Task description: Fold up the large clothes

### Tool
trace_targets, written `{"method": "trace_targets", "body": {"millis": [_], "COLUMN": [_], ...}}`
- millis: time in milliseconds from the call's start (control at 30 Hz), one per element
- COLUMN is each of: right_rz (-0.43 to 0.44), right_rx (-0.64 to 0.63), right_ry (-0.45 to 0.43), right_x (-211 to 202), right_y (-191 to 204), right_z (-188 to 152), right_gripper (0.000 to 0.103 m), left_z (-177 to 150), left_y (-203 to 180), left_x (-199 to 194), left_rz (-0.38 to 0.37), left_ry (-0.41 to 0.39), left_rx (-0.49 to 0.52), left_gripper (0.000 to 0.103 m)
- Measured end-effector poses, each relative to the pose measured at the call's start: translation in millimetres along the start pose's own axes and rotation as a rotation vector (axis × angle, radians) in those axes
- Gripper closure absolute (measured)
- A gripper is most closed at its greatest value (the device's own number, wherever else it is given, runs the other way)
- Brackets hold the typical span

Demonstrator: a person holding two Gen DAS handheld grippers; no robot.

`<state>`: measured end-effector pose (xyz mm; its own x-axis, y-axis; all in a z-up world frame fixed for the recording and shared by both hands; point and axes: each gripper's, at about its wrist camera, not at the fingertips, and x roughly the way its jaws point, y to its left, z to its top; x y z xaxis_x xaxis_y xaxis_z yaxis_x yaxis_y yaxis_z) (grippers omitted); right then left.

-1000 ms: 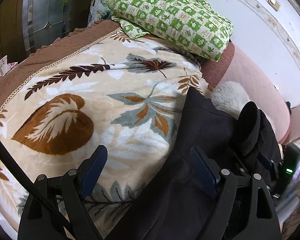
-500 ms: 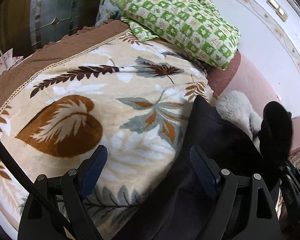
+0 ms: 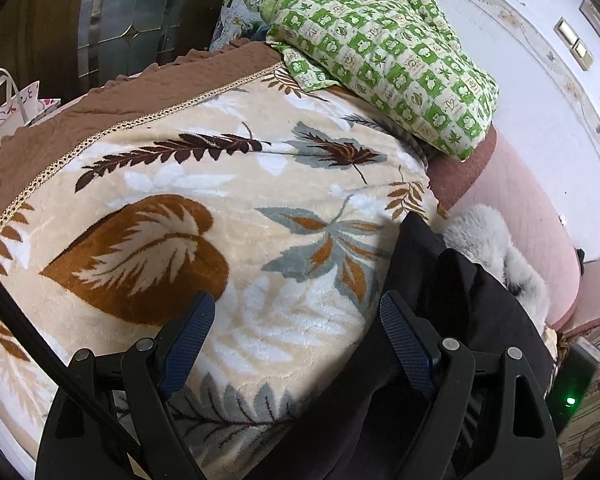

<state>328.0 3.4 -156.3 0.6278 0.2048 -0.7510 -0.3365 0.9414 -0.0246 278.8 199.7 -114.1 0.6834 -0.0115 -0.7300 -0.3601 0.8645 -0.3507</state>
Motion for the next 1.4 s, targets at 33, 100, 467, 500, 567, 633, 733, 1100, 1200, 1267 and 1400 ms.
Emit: {"method": "trace_targets", "body": {"millis": [33,100,467,500,567,633,733,1100,1200,1267,1400], "right_rz": [0.0,-0.007,-0.062,-0.118,-0.174,-0.219,-0.227,-0.177,-0.195,-0.212,-0.323], "right_rx": [0.002,0.005,0.026,0.044,0.07,0.095,0.147,0.229,0.271,0.297,0.404], "right_ry": [0.006,-0.001,-0.216,-0.219,-0.193,-0.131,-0.047,-0.049,-0.062,-0.054,0.042], "right_x": [2.1,-1.0,-97.0,-94.0,-80.8,-55.5,-18.7,-57.3,-94.4,-110.4,-128.6], "right_y": [1.2,4.5,-23.5,-32.8,-44.4,-56.5,-70.6,-98.2,-123.1,-140.2,-198.0], "right_z": [-1.9,-4.4,-14.8,-12.8,-9.6,-7.6,-12.1,-31.8,-62.8,-83.8,-143.5], "right_gripper": [0.065,0.058,0.043,0.047,0.059,0.062,0.062,0.038,0.036,0.036,0.036], "left_z": [-0.5,-1.6,-10.3,-12.2,-14.9,-17.3,-20.8,-37.3,-41.3,-44.3,-54.4], "left_y": [-0.8,-2.2,-19.3,-22.0,-25.8,-28.8,-32.2,-57.6,-60.4,-62.7,-69.0], "left_x": [0.6,1.9,-1.8,-1.1,2.2,7.2,12.9,12.8,11.2,12.1,15.5], "left_rz": [0.004,0.012,-0.018,-0.018,-0.041,-0.068,-0.064,-0.049,-0.053,-0.055,-0.034], "left_ry": [-0.001,0.0,-0.029,-0.027,-0.007,0.024,0.053,0.078,0.077,0.082,0.096], "left_rx": [0.006,0.018,0.097,0.106,0.12,0.132,0.143,0.3,0.316,0.325,0.362], "left_gripper": [0.019,0.019,0.019,0.019,0.019,0.019,0.019,0.019,0.019,0.019,0.019]}}
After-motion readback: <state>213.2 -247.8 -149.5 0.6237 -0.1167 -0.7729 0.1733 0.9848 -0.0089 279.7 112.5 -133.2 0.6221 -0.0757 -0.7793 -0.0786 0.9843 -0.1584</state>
